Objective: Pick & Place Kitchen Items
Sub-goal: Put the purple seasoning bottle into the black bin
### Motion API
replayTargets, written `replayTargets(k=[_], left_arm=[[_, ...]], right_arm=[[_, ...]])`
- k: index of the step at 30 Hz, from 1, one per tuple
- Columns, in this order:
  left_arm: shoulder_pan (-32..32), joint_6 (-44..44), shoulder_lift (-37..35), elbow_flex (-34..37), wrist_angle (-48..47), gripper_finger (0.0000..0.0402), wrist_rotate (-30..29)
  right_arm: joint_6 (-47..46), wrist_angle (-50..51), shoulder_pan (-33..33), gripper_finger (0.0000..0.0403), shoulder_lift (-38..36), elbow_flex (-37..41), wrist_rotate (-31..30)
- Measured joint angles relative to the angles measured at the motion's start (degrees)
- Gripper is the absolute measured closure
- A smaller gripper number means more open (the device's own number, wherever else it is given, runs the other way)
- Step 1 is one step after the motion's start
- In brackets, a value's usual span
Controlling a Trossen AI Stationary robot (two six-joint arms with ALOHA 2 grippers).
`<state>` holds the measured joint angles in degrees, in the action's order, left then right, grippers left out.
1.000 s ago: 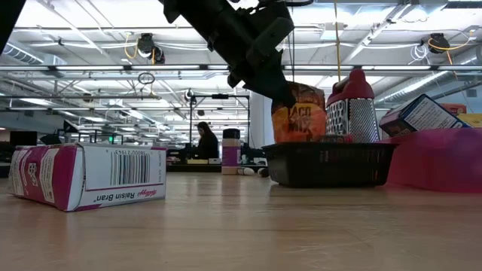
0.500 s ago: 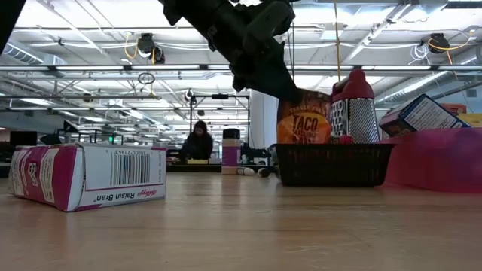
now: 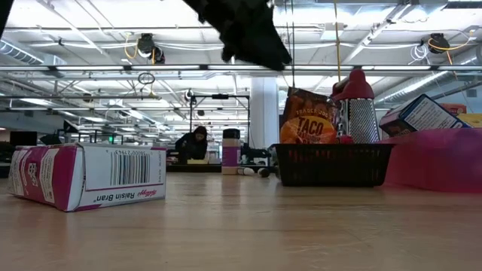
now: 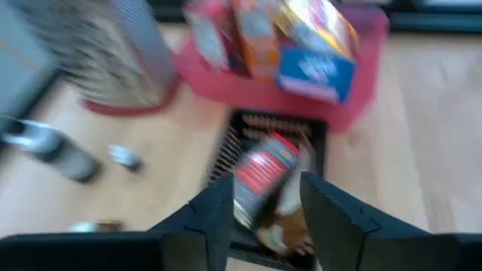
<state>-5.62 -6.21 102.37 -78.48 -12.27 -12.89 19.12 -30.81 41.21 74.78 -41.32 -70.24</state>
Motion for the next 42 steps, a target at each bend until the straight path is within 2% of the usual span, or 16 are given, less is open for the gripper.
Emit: replayTargets(k=[6, 14, 25, 28, 33, 38, 42], left_arm=[[0.7, 0.7, -4.0, -0.1, -4.0, 0.0221, -12.8], [7.7, -1.9, -4.7, -0.1, -13.9, 0.0162, -15.9], [20.2, -3.6, -4.3, 0.0, -14.4, 0.0086, -14.9], [22.9, -3.1, -3.9, 0.0, -14.2, 0.0072, -12.0], [26.9, -1.9, -2.0, 0.0, -11.2, 0.0065, -10.8], [29.6, -0.8, -0.3, 0.0, -6.7, 0.0064, -4.1], [30.8, 0.5, 0.7, 0.0, -5.4, 0.0066, -3.0]], right_arm=[[-0.2, 0.0, 0.0, 0.0348, 0.0, 0.0, 0.0], [-0.4, 0.0, 0.0, 0.0348, 0.0, 0.0, 0.0], [-0.4, 0.0, 0.0, 0.0348, 0.0, 0.0, 0.0], [-0.3, 0.0, 0.0, 0.0348, 0.0, 0.0, 0.0], [0.0, 0.0, 0.0, 0.0348, 0.0, 0.0, 0.0], [0.1, -0.2, 0.0, 0.0348, 0.0, 0.0, 0.0], [0.2, -0.2, 0.0, 0.0348, 0.0, 0.0, -0.1]])
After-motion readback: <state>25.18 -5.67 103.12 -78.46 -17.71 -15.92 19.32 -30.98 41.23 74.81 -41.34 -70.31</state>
